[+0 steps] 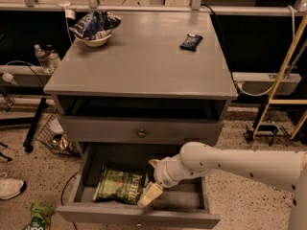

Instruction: Pick green jalapeno chip bag from middle drawer and place on counter

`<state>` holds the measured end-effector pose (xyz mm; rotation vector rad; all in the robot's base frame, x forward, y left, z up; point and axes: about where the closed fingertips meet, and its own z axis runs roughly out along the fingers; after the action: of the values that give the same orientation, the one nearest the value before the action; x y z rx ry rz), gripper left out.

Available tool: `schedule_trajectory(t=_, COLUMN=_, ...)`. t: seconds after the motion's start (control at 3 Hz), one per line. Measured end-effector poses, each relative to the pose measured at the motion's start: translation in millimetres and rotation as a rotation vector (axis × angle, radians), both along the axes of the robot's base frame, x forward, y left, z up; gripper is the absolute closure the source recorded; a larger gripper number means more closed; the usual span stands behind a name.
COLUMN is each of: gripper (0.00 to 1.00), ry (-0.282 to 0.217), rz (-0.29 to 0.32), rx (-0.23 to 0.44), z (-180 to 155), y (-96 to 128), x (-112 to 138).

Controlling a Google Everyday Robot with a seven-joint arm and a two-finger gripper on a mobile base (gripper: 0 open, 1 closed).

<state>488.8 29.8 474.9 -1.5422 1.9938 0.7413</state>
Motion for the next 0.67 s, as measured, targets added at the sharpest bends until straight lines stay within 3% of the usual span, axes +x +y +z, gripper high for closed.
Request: schedule_trajectory(t=0.67, gripper=0.00, ry=-0.079, rz=0.054, rx=0.015, z=-11.0, y=31.0, x=17.4)
